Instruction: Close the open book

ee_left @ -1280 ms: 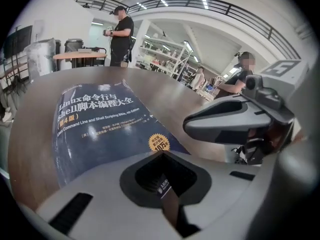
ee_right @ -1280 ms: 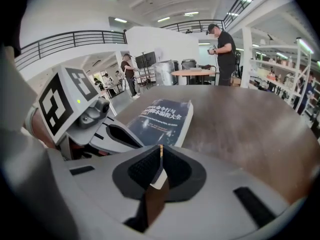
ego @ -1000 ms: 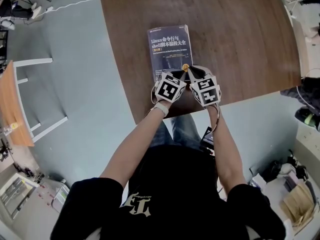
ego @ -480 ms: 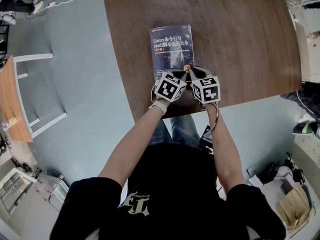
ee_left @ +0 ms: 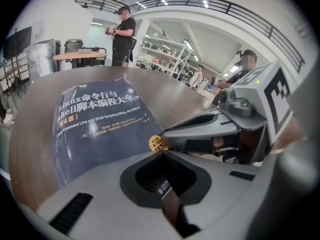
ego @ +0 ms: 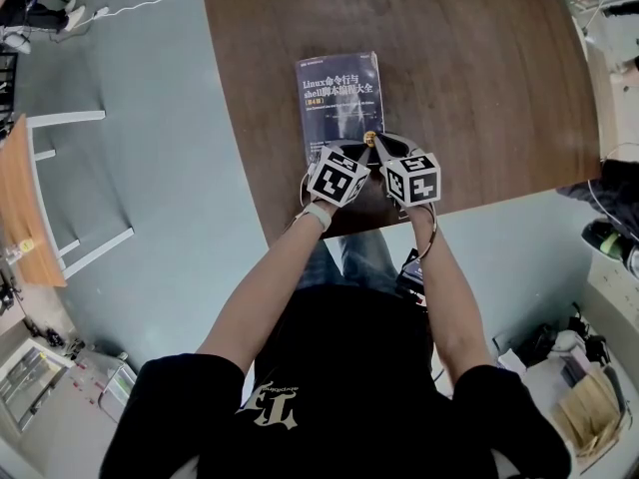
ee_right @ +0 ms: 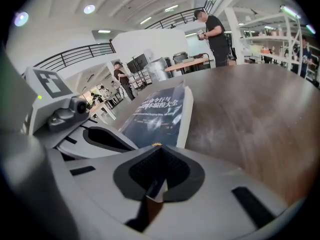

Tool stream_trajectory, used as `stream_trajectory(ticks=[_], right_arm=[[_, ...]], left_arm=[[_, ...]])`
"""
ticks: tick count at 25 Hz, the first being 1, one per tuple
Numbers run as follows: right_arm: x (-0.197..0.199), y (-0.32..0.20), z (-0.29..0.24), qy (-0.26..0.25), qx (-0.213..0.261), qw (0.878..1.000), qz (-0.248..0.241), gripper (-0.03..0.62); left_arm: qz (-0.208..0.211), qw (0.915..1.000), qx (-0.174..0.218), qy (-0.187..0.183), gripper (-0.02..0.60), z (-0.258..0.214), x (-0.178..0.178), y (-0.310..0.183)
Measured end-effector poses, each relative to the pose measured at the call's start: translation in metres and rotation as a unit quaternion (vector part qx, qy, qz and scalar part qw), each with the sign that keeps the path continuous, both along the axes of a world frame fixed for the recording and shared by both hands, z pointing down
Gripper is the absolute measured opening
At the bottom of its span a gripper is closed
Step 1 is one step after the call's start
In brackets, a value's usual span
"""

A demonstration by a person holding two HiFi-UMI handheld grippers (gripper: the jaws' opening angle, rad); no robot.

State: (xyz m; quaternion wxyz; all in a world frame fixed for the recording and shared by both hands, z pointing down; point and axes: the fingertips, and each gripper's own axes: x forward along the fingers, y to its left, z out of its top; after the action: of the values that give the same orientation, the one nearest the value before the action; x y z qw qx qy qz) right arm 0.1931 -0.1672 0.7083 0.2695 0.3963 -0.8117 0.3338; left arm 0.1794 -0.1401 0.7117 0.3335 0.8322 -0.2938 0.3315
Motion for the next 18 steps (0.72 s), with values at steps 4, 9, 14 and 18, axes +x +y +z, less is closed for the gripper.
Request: stream_trajectory(ticks=[4, 9, 14, 18], right_arm=[[-0.001, -0.001, -0.001, 0.000, 0.003, 1.000, 0.005, -0.013], [0.001, -0.002, 0.003, 0.003, 0.010, 1.000, 0.008, -0.013], [0.002, 0.001, 0.001, 0.031, 0.010, 0.999, -0.005, -0.012], [0.005, 0.002, -0.002, 0.042, -0.002, 0.999, -0.019, -0.012]], left_arm=[[0.001, 0.9999, 0.017, -0.001, 0.005, -0.001, 0.000, -0.001], [0.036, 0.9994, 0.000, 0.006, 0.005, 0.002, 0.005, 0.005], [0.080, 0.9967, 0.012, 0.012, 0.005, -0.005, 0.007, 0.021], [0.078, 0.9967, 0.019, 0.009, 0.005, -0.010, 0.000, 0.029]])
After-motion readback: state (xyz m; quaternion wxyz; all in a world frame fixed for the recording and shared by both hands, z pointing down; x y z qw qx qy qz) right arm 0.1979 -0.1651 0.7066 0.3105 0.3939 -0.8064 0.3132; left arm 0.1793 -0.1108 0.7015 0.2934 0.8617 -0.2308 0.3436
